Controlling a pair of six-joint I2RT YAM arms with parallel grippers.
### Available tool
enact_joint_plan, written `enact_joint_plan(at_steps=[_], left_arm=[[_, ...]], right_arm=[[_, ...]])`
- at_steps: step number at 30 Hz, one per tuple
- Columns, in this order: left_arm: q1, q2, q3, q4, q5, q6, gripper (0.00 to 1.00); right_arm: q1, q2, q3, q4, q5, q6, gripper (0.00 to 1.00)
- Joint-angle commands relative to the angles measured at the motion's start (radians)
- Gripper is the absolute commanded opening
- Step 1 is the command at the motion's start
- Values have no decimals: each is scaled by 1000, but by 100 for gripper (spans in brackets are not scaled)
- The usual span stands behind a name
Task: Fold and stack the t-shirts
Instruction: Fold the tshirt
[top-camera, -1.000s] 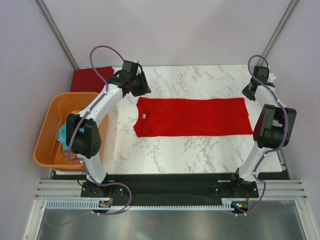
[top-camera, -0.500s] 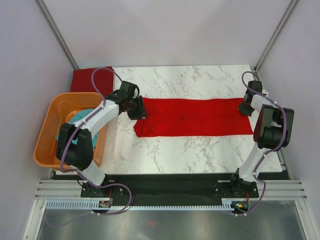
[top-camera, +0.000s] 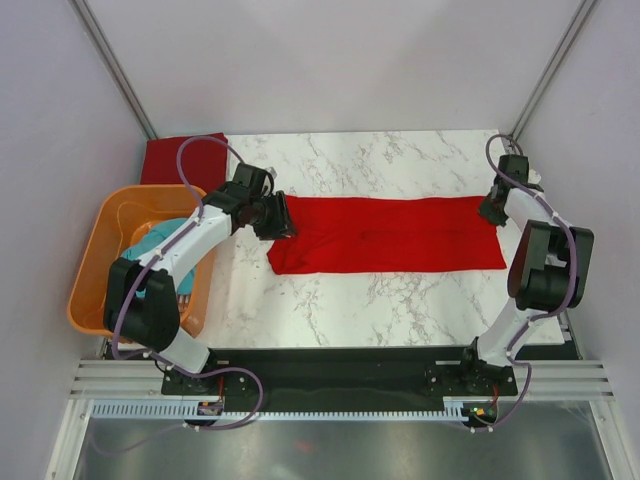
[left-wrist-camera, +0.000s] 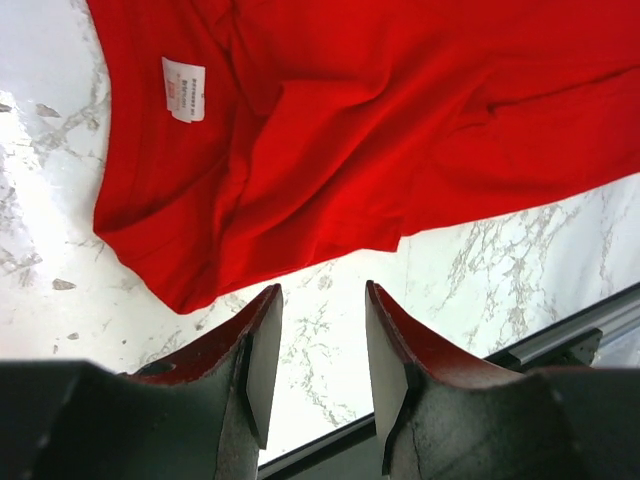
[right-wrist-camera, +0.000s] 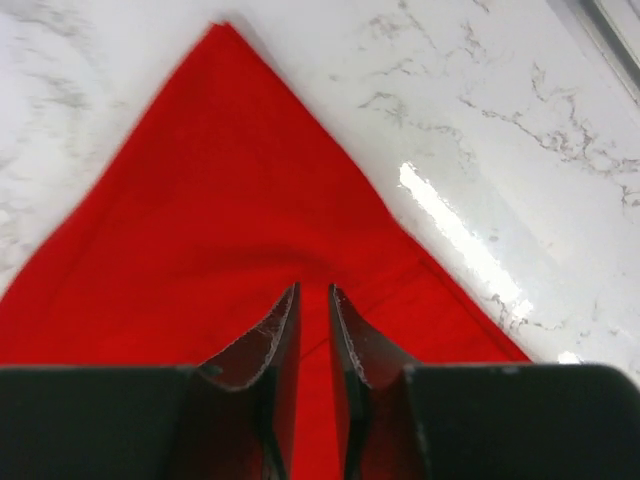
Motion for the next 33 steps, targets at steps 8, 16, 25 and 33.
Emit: enact_joint_plan(at_steps=[8, 16, 25, 33], left_arm=[[6, 39, -84, 72, 101, 6, 45], [8, 70, -131, 93, 69, 2, 43], [32, 36, -156, 95, 27, -32, 43], [35, 33, -171, 96, 39, -29, 43]], right_arm=[[410, -220, -157, 123, -123, 197, 39], [740, -177, -217, 218, -146, 370, 40], [940, -131, -226, 207, -85, 634, 41], [1012, -74, -209, 206, -27, 733, 41]])
